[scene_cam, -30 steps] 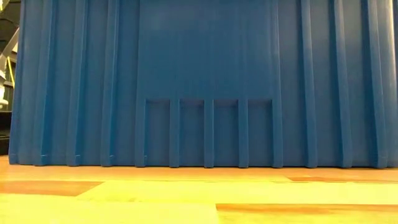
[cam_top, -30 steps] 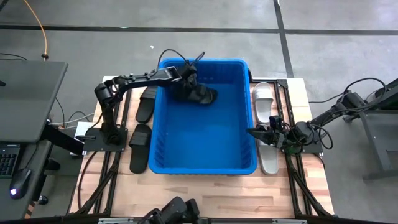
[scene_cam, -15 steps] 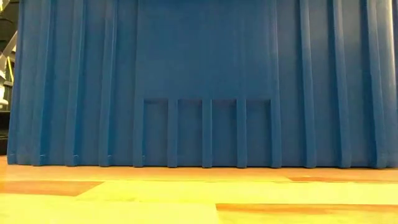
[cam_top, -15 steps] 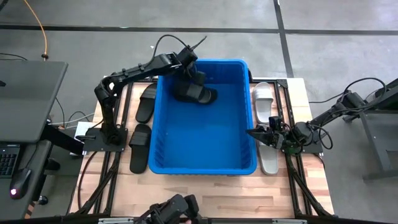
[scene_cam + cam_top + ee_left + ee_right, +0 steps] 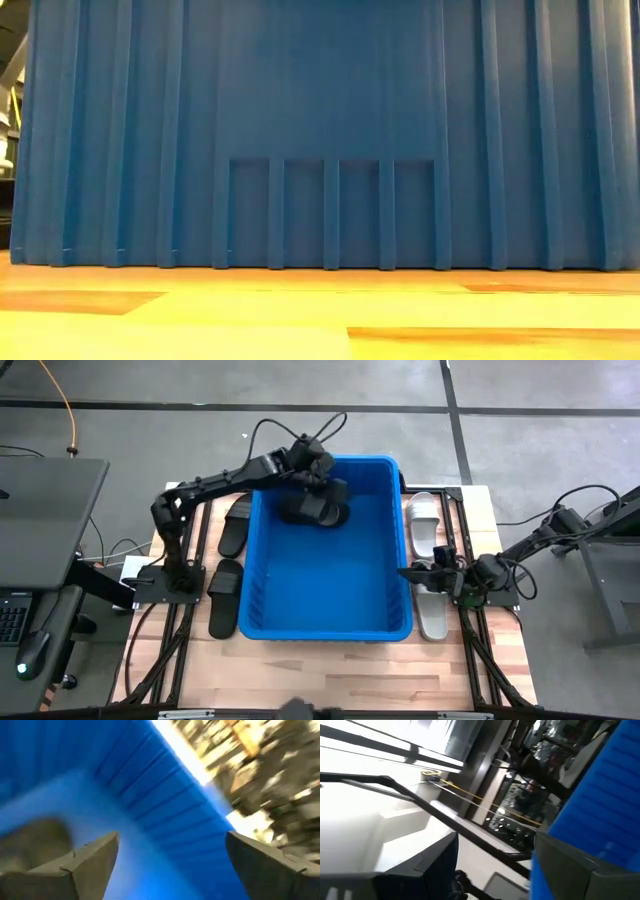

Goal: Pick and place slides into bin
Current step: Put the white slide into the blue container

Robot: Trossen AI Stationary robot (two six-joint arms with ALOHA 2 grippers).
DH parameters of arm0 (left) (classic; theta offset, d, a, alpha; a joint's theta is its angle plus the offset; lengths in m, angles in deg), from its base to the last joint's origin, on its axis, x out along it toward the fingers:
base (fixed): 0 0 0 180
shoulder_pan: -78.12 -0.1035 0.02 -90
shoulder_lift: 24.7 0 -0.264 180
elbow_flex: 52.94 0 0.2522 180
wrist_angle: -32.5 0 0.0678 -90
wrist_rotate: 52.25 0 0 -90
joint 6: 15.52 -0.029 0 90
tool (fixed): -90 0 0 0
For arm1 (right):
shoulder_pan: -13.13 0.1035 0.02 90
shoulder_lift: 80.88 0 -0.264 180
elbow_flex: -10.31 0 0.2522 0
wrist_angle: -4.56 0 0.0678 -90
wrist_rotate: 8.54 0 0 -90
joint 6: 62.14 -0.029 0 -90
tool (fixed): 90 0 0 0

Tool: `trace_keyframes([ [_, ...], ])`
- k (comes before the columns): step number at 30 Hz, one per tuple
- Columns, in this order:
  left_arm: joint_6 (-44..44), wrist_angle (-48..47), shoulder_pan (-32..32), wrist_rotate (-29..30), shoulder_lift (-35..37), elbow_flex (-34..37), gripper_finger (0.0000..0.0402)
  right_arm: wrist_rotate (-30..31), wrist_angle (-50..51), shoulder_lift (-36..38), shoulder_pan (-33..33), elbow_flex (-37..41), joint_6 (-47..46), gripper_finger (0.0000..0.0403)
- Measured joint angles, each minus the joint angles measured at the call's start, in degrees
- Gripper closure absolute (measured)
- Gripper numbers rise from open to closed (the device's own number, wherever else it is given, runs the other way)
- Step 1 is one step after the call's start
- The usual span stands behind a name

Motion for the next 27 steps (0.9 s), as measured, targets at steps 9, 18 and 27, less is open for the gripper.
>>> trace_keyframes([
  [9, 1.49, 10.98, 12.01, 16.85, 7.75, -0.07, 0.0125, -3.12, -2.34, 3.21, -0.01, 0.0, 0.26, 0.015],
  [18, -1.38, 7.25, 23.72, 25.78, 14.39, -0.02, 0.0167, -12.72, -7.24, 9.77, -0.02, 0.02, 1.29, 0.015],
  [27, -2.95, 2.81, 41.8, 53.05, 15.7, 0.45, 0.0176, -13.9, -3.5, 18.97, -0.04, 0.04, 5.16, 0.015],
])
